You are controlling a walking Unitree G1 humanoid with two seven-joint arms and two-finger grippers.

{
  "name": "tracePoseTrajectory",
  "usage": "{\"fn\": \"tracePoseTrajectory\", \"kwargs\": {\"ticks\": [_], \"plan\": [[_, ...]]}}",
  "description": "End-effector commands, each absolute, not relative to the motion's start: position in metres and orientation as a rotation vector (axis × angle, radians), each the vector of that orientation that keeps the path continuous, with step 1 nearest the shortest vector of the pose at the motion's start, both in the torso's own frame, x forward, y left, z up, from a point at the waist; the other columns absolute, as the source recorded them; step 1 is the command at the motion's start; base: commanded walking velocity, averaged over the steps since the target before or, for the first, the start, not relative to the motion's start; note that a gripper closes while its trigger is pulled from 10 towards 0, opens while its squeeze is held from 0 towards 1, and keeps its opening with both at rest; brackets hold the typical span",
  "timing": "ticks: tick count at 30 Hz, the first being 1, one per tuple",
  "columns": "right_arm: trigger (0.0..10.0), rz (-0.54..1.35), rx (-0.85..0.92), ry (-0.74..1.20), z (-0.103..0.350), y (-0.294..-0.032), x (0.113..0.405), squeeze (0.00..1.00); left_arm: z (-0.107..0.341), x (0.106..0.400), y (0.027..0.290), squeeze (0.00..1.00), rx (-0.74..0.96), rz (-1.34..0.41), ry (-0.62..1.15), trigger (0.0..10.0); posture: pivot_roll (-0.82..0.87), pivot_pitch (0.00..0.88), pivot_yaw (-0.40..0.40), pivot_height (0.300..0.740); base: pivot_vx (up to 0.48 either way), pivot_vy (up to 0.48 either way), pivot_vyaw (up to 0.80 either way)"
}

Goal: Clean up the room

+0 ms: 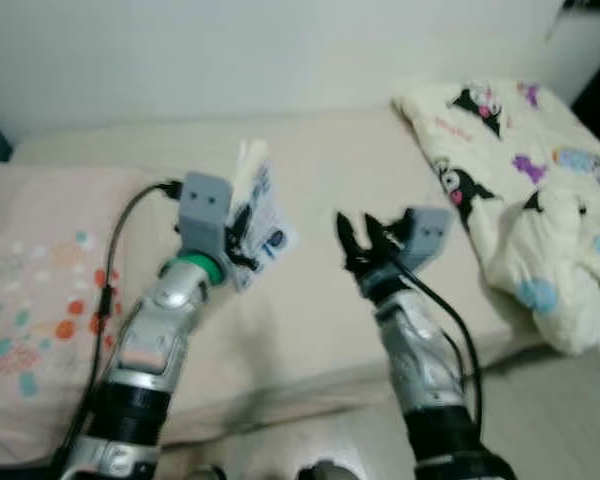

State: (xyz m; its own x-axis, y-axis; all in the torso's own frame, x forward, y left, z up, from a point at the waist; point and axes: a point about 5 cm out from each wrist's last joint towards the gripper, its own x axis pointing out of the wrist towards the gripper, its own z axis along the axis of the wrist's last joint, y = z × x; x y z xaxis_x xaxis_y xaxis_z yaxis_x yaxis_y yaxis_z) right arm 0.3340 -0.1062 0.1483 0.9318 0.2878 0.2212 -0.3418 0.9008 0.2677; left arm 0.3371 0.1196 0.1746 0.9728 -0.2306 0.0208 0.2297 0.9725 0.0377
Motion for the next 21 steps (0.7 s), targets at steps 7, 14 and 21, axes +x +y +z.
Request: {"fn": "tracePoseTrajectory", "kwargs": {"ticks": [7, 14, 21], "plan": [[10.0, 0.31, 0.315, -0.176, 0.1454, -0.1114, 0.3335, 0.0, 0.1816, 0.3346, 0.1132, 0.0, 0.11, -0.246, -0.104, 10.0, 0.06, 0.046, 0.018, 0.74, 0.0, -0.411, 0.0], [10.0, 0.307, 0.316, -0.177, 0.145, -0.1118, 0.3331, 0.0, 0.1814, 0.3341, 0.112, 0.0, 0.11, -0.253, -0.106, 10.0, 0.06, 0.047, 0.019, 0.74, 0.0, -0.48, 0.0], [10.0, 0.307, 0.315, -0.176, 0.1448, -0.1121, 0.3332, 0.0, 0.181, 0.3342, 0.1123, 0.0, 0.109, -0.252, -0.105, 10.0, 0.06, 0.051, 0.019, 0.74, 0.0, -0.357, 0.0]]}}
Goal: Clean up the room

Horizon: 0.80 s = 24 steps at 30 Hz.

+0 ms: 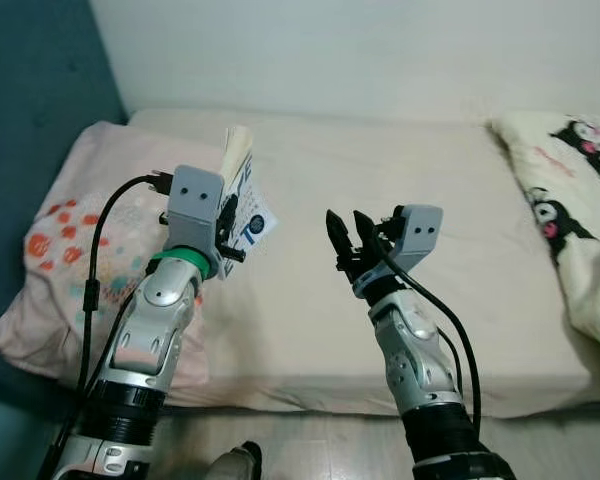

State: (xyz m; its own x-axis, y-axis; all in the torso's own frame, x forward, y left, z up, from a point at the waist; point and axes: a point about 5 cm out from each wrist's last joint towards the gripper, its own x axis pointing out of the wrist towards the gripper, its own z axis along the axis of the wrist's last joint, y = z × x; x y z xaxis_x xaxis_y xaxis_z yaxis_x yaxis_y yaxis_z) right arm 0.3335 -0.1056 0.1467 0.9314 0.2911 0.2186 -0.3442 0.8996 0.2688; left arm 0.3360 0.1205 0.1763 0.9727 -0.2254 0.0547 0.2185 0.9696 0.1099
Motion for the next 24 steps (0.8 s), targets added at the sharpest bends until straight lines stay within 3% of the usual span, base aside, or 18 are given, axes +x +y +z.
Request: {"fn": "tracePoseTrajectory", "kwargs": {"ticks": [1, 15, 24], "plan": [[10.0, 0.307, 0.315, -0.176, 0.1448, -0.1122, 0.3332, 0.0, 0.181, 0.3342, 0.1123, 0.0, 0.108, -0.252, -0.104, 10.0, 0.06, 0.053, 0.019, 0.74, 0.0, -0.292, 0.0], [10.0, 0.306, 0.291, -0.182, 0.1453, -0.1123, 0.3328, 0.0, 0.1809, 0.3339, 0.1119, 0.0, 0.081, -0.256, -0.101, 10.0, 0.06, 0.056, 0.019, 0.74, 0.0, -0.063, 0.0], [10.0, 0.315, 0.252, -0.182, 0.1453, -0.1106, 0.333, 0.0, 0.1805, 0.3343, 0.1124, 0.0, 0.087, -0.25, -0.097, 10.0, 0.06, 0.058, 0.018, 0.74, 0.0, 0.0, 0.72]]}}
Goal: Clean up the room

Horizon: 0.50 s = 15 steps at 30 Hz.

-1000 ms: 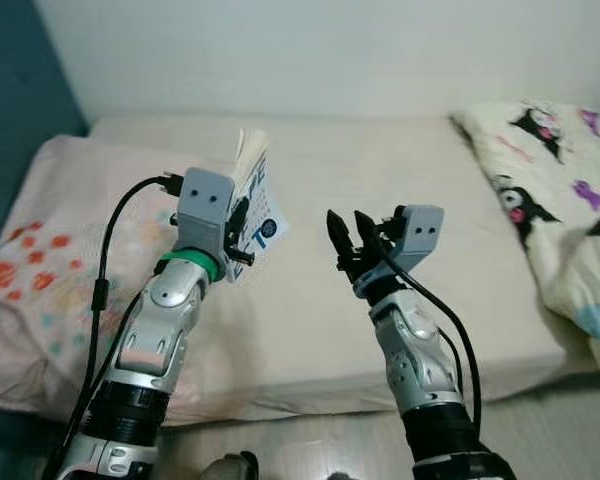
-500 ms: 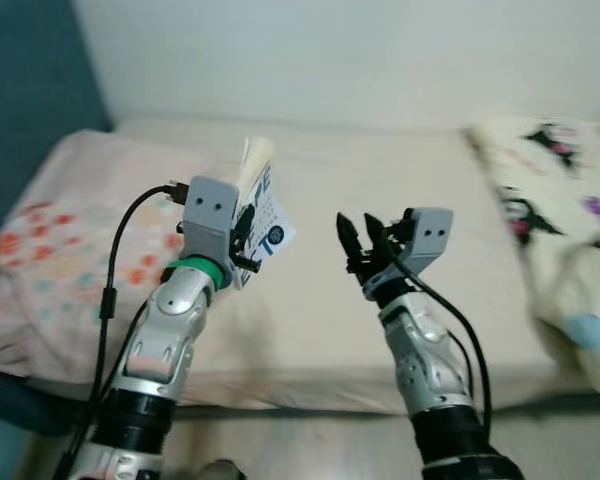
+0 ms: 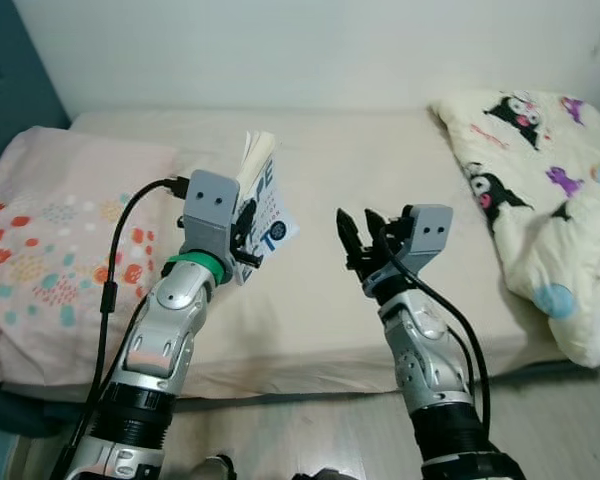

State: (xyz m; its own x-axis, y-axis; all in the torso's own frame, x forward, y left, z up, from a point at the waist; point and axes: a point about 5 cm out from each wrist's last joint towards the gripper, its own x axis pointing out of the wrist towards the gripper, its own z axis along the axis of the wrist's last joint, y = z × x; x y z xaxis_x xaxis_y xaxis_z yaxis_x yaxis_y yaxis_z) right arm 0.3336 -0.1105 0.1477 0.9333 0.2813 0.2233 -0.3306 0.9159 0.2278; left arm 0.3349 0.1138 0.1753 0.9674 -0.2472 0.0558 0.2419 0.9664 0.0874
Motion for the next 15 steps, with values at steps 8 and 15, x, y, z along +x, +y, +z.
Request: {"fn": "tracePoseTrajectory", "kwargs": {"ticks": [8, 15], "plan": [[10.0, 0.322, 0.251, -0.189, 0.1462, -0.1093, 0.3328, 0.0, 0.1802, 0.3343, 0.1134, 0.0, 0.09, -0.247, -0.095, 10.0, 0.06, 0.058, 0.02, 0.74, 0.0, 0.0, 0.8], [10.0, 0.321, 0.25, -0.19, 0.1462, -0.1091, 0.3326, 0.0, 0.1798, 0.3347, 0.1137, 0.0, 0.093, -0.247, -0.093, 10.0, 0.06, 0.058, 0.022, 0.74, 0.0, 0.0, 0.8]]}}
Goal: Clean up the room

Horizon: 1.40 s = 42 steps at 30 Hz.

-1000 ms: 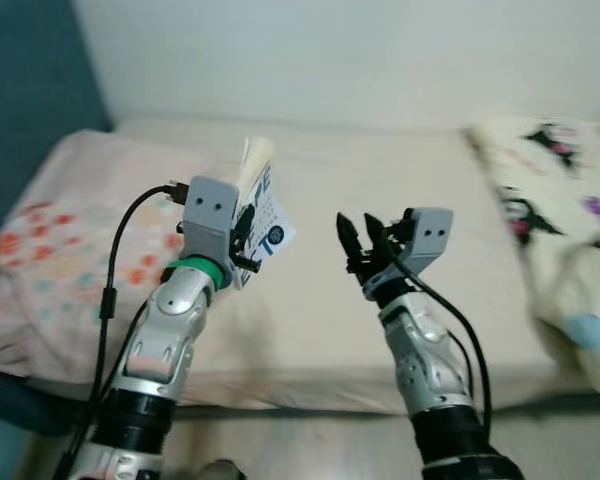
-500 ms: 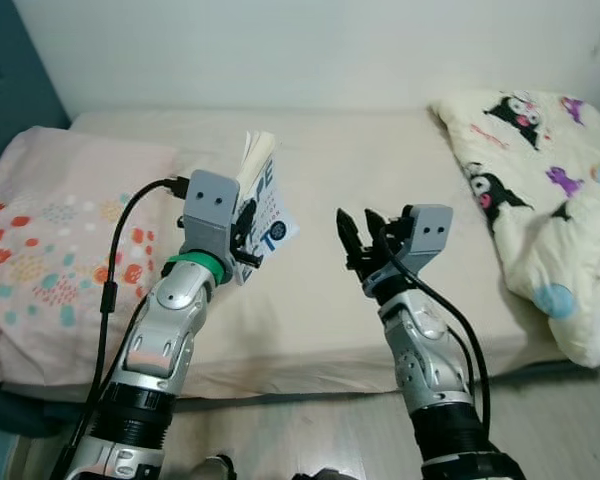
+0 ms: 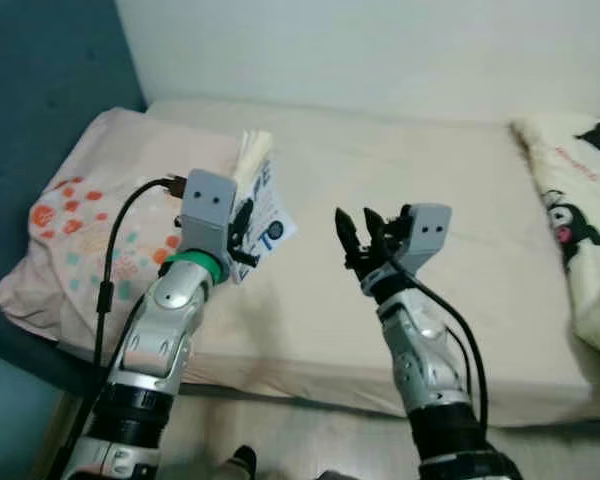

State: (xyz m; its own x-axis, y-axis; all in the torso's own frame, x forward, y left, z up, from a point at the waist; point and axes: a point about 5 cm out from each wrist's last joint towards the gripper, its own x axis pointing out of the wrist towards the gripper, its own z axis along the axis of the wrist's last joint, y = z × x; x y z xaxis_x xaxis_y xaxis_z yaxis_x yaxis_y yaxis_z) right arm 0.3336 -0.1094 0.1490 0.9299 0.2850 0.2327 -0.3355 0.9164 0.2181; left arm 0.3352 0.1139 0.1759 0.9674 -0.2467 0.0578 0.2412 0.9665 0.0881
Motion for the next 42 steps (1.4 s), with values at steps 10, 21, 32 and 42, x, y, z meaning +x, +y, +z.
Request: {"fn": "tracePoseTrajectory", "kwargs": {"ticks": [10, 21, 32, 42], "plan": [[10.0, 0.315, 0.27, -0.2, 0.147, -0.11, 0.333, 0.0, 0.18, 0.335, 0.114, 0.0, 0.097, -0.246, -0.091, 10.0, 0.06, 0.056, 0.024, 0.74, 0.0, 0.0, 0.57], [10.0, 0.285, 0.292, -0.215, 0.149, -0.114, 0.334, 0.0, 0.181, 0.336, 0.114, 0.0, 0.097, -0.248, -0.112, 10.0, 0.06, 0.051, 0.026, 0.74, 0.0, 0.0, 0.0], [10.0, 0.233, 0.288, -0.221, 0.149, -0.121, 0.335, 0.0, 0.18, 0.335, 0.111, 0.0, 0.094, -0.267, -0.103, 10.0, 0.05, 0.05, 0.029, 0.74, 0.0, 0.0, 0.0], [10.0, 0.165, 0.28, -0.207, 0.145, -0.132, 0.333, 0.0, 0.176, 0.336, 0.103, 0.0, 0.102, -0.295, -0.088, 10.0, 0.03, 0.054, 0.044, 0.74, 0.0, 0.0, -0.56]]}}
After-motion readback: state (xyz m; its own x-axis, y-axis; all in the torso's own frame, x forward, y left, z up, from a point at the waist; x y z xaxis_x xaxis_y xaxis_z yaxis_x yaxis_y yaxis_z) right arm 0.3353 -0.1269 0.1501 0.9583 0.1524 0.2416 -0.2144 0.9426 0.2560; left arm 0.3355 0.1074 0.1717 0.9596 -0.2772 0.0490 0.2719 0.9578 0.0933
